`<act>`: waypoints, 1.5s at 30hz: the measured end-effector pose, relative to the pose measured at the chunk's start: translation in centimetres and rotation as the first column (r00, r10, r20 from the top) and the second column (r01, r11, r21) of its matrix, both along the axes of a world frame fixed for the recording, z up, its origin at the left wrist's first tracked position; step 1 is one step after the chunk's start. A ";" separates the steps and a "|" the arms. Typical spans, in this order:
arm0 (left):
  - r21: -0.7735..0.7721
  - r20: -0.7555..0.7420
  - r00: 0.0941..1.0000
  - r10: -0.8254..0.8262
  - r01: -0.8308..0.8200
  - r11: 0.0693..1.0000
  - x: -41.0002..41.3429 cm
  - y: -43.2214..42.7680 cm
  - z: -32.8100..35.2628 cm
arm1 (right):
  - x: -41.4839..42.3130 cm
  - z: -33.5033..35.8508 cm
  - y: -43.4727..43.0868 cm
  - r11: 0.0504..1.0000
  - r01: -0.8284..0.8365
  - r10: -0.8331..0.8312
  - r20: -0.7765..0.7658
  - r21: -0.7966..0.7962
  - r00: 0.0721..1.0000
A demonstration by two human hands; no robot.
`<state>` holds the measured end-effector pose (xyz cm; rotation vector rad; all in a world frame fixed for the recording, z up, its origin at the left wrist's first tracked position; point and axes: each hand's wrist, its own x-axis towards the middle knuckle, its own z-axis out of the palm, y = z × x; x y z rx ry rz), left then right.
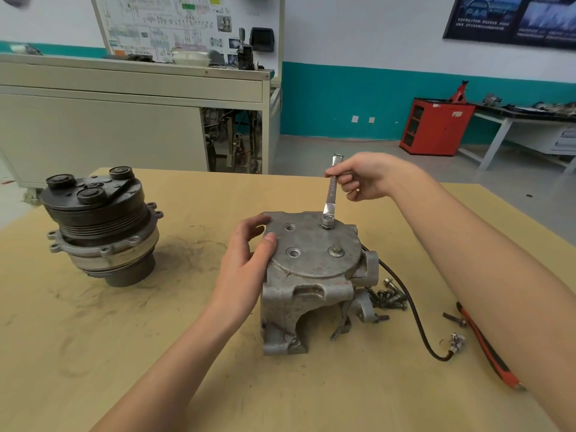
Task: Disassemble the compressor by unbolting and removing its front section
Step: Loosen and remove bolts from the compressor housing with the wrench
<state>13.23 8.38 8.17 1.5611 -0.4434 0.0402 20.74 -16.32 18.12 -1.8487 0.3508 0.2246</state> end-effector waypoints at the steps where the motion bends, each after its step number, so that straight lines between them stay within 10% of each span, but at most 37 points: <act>1: 0.003 0.000 1.000 -0.001 0.001 1.000 0.0 0.0 0.0 | 0.4 0.4 0.4 0.999 -0.016 0.015 -0.025 -0.035 1.000; 15: 0.063 0.040 0.999 0.023 -0.025 0.998 -0.3 0.0 0.5 | -0.5 2.4 12.6 0.624 -0.357 0.549 0.065 -0.695 0.833; 22: 0.041 0.015 1.000 0.009 -0.010 0.999 -0.4 -0.1 0.7 | -7.7 0.8 15.5 -0.036 0.225 0.810 0.104 -0.974 0.577; 24: 0.042 0.036 0.999 0.039 -0.041 0.998 -0.3 -0.2 0.4 | -10.1 -0.1 15.1 -0.096 0.339 0.841 0.106 -0.936 0.531; 34: 0.034 0.051 0.999 0.000 -0.002 0.999 0.0 0.0 0.0 | -16.7 -3.4 8.2 0.358 0.581 0.858 0.503 -0.731 0.104; 41: -0.010 0.049 0.999 -0.009 0.009 1.000 -0.2 -0.1 0.1 | -18.0 -6.8 4.4 0.754 0.414 0.474 0.859 -0.510 0.194; 45: -0.021 0.032 0.999 -0.007 0.008 1.000 -0.3 -0.2 0.2 | -17.5 -8.1 3.9 0.983 0.184 -0.063 0.935 -0.002 0.349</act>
